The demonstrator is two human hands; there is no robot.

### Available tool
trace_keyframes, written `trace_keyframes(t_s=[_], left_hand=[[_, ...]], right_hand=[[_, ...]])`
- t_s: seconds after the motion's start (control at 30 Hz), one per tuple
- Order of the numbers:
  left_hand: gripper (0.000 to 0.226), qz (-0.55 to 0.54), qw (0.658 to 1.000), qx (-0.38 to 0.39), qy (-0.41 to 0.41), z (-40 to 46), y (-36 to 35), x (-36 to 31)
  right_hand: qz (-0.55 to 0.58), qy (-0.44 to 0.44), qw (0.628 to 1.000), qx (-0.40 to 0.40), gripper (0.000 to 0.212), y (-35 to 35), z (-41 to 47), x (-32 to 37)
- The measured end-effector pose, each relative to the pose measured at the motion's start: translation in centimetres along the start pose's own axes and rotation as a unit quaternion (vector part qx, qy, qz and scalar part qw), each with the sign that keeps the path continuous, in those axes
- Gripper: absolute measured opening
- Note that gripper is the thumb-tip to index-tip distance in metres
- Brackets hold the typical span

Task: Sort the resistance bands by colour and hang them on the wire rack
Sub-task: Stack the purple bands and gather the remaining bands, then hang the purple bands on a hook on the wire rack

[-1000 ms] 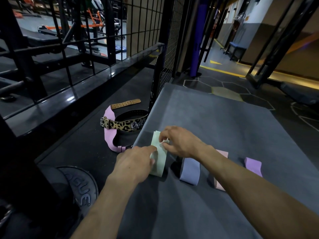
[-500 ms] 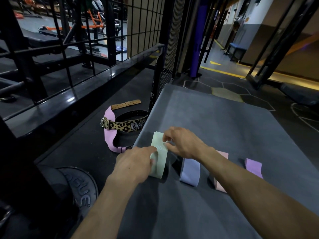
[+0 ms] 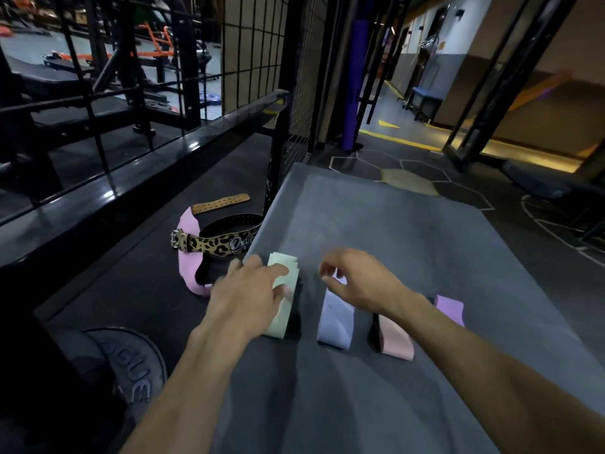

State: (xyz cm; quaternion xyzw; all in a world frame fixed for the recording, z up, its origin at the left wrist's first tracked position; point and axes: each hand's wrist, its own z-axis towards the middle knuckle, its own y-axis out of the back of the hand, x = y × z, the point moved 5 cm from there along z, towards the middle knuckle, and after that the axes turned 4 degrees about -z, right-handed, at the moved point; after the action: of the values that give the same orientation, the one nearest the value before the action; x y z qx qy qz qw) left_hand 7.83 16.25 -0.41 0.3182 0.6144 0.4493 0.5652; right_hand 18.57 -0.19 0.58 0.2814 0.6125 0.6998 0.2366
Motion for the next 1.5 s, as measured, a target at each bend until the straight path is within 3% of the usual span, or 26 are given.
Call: trace_keyframes(t_s=[0.17,0.4,0.53,0.9,1.07,1.17,1.27,1.37,1.5], left_hand=[[0.028,-0.031,0.994,-0.056,-0.085,0.1,-0.1,-4.3],[0.022,-0.088,0.980,-0.038,-0.172,-1.6,-1.5,-10.7],[0.014,-0.140,0.967,-0.025,-0.210,-3.1,-2.0,-12.3],[0.016,-0.143,0.974,0.014,-0.178,-10.0,-3.8,-15.3],[0.038,-0.120,0.978,0.019,-0.171,-9.5,-5.4,-14.0],[0.038,-0.104,0.983,-0.002,-0.148,-7.7,-5.0,-12.6],[0.029,-0.103,0.988,-0.015,-0.113,-5.9,-4.0,-10.8],[0.023,-0.096,0.989,-0.005,-0.112,-4.3,-3.7,-10.1],[0.022,-0.088,0.989,0.009,-0.122,-2.6,-4.1,-10.3]], right_hand=[[-0.002,-0.056,0.998,-0.015,0.012,2.3,-7.5,-4.4],[0.049,-0.197,0.973,-0.109,0.009,5.9,-20.6,-9.3],[0.121,-0.248,0.957,-0.092,0.012,5.0,-24.1,-8.5],[0.378,-0.228,0.894,-0.077,0.044,4.6,-25.1,-3.8],[0.450,-0.238,0.859,-0.047,0.055,2.7,-23.0,-2.4],[0.415,-0.245,0.876,-0.023,0.053,1.5,-21.6,-3.6],[0.226,-0.315,0.918,-0.079,0.048,1.4,-21.5,-8.8],[0.112,-0.439,0.889,-0.066,0.025,0.6,-22.6,-14.1],[0.162,-0.501,0.849,0.056,0.047,-2.8,-23.1,-17.0]])
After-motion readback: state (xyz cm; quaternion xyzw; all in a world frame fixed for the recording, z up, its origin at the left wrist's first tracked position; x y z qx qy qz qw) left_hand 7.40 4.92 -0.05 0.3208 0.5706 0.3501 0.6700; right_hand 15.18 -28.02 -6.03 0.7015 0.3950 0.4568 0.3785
